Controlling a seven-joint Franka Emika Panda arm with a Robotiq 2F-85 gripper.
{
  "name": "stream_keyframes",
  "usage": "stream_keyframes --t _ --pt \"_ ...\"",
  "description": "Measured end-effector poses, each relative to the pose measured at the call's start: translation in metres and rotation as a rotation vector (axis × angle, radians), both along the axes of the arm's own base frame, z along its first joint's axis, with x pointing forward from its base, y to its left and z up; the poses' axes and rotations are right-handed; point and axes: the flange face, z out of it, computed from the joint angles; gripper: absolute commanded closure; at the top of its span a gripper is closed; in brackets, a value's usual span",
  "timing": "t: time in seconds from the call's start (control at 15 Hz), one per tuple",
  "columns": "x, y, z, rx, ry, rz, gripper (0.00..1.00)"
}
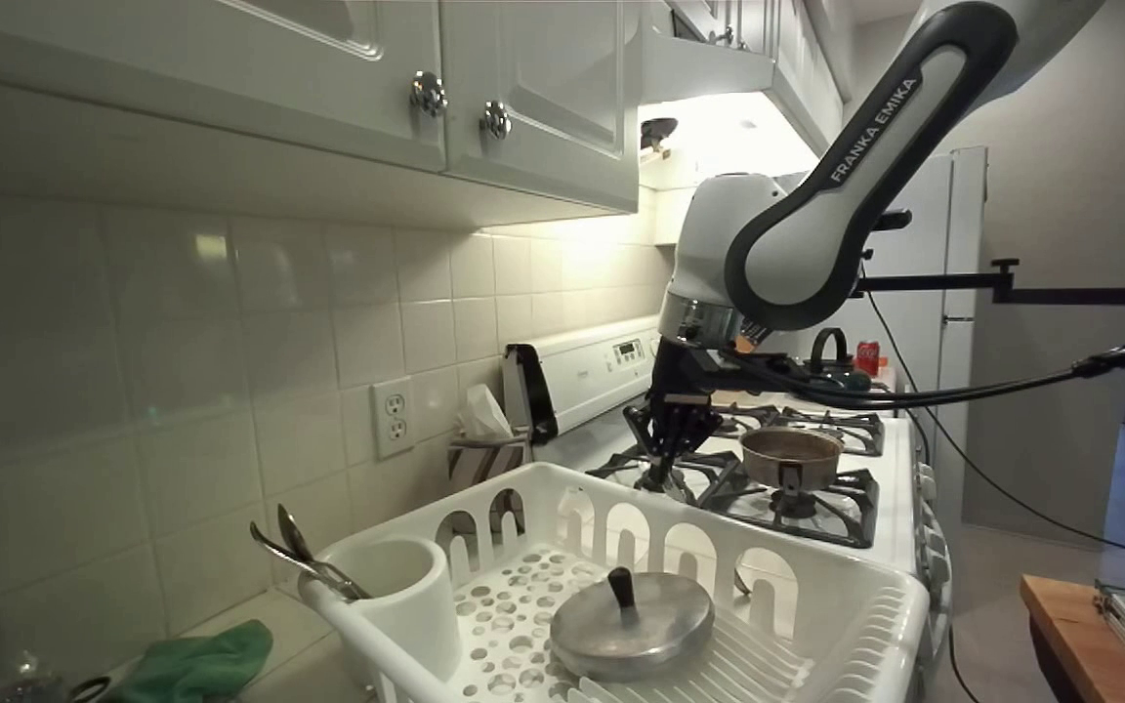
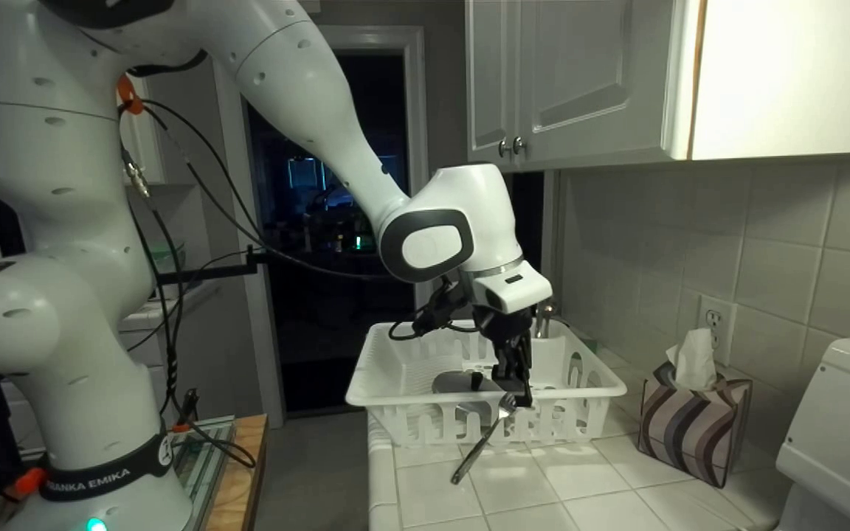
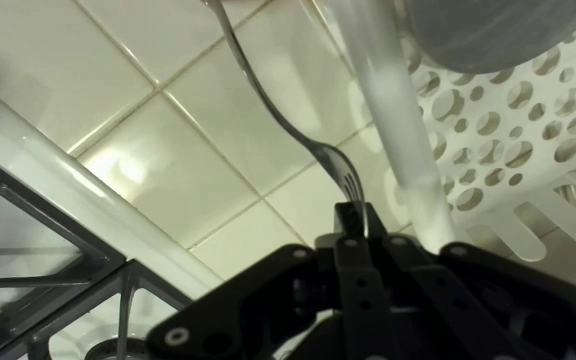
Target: Take the fork off of the dish rack
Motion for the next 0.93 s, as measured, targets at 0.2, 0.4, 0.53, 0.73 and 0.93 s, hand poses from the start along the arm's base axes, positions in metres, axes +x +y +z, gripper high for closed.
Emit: stream_keyframes --t 0.2,0.4,0.53,0.73,0.93 --pt "-0.001 -0.007 -0.001 0.003 0.001 -0.016 0.99" --pt "-0.002 -0.014 -0.003 0.0 0.006 -0.024 0.99" --pt "-0.003 -0.018 -0.007 -0.001 0.014 -0.028 0.99" --pt "-0.005 -0.023 -0.016 -0.004 0.031 -0.03 0.99" --pt "-0.004 -0.025 -0.027 -0.008 0.035 -0.03 0.99"
